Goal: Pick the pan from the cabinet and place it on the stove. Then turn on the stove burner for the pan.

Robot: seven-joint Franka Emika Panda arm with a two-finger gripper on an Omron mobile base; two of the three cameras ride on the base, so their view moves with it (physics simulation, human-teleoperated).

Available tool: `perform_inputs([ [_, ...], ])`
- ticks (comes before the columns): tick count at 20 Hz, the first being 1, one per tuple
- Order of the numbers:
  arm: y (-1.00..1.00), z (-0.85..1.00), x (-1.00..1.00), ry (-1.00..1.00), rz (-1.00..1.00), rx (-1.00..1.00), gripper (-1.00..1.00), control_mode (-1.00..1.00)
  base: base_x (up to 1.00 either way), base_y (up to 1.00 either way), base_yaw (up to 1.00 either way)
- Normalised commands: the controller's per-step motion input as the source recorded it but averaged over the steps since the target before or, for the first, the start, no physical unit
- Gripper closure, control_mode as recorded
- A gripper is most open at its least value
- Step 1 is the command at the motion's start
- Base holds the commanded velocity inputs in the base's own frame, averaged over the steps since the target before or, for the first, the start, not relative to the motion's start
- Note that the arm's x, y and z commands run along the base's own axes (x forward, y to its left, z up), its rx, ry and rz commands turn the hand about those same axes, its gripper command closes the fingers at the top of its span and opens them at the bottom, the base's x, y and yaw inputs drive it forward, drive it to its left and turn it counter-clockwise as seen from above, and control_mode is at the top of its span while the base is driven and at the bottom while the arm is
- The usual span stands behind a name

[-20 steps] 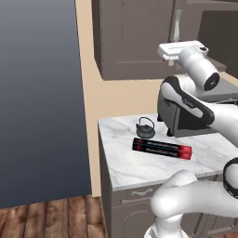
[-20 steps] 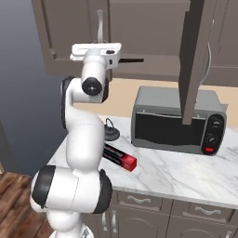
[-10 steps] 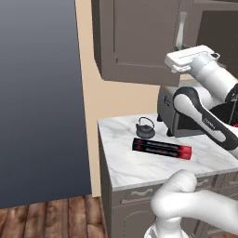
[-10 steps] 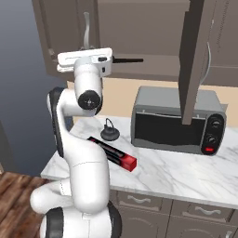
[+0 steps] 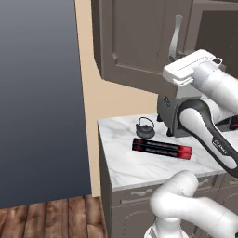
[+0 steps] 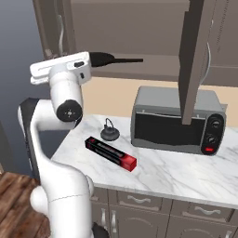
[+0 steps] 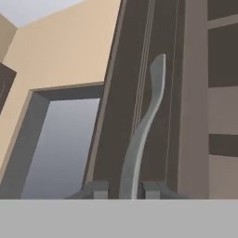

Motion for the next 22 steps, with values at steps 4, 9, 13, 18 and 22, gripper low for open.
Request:
perform_inputs([
  [4, 0.22, -0.04, -0.35, 0.0, 0.08, -0.02, -1.0, -1.0, 0.0, 0.0, 0.0],
  [9, -0.44, 0.0, -0.14, -0.01, 0.02, 0.04, -1.0, -1.0, 0.0, 0.0, 0.0],
  [13, -0.76, 0.0, -0.03, -0.02, 0.07, 0.1, -1.0, -1.0, 0.0, 0.0, 0.0],
  [18, -0.53, 0.02, -0.01, 0.04, 0.04, 0.08, -1.0, -1.0, 0.0, 0.0, 0.0],
  [22, -0.26, 0.13, 0.02, 0.17, 0.04, 0.05, -1.0, -1.0, 0.0, 0.0, 0.0],
])
